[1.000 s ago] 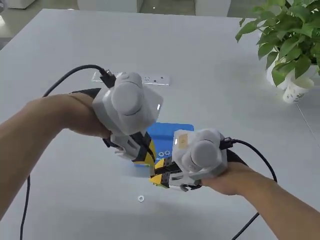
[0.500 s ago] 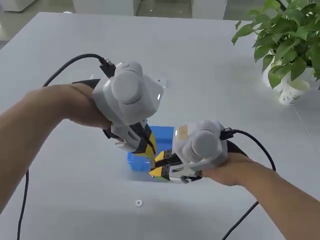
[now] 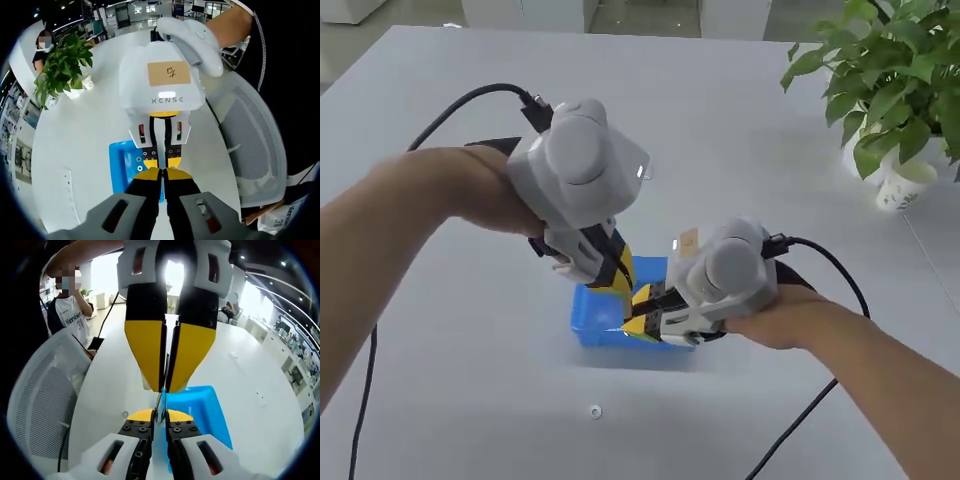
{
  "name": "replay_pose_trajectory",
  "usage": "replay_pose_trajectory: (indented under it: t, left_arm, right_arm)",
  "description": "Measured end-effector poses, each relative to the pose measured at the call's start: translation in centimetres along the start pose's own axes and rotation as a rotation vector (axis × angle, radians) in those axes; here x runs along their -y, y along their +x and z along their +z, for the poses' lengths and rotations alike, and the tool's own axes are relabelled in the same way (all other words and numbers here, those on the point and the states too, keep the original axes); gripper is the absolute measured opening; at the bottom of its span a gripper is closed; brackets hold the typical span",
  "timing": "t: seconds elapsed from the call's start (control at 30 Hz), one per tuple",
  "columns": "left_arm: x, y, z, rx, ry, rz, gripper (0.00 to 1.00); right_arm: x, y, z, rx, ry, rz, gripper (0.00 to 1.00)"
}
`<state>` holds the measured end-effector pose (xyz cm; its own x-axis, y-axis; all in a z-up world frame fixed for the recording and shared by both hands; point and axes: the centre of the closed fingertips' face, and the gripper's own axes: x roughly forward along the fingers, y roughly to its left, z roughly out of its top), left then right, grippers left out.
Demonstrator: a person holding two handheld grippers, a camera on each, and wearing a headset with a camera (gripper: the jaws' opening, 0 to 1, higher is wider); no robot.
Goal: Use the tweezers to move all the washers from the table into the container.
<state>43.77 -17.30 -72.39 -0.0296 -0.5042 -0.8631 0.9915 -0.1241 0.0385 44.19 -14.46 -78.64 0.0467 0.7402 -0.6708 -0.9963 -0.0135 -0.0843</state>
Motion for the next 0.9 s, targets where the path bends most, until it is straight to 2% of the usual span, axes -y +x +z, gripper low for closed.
replay_pose_trajectory:
  t: [0.5,0.9]
  left_arm:
    - [-2.2,1.0,-0.8,0.003,0.0,0.0,0.05]
    - [-3.5,2.9,-1.1,0.007,0.007,-0.015,0.05]
  right_arm:
    - [2.1,0.8,-1.0,-0.005,0.011,-0.001,0.1]
    - [3.2,1.4,-3.1,-0.01,0.043,0.003,0.1]
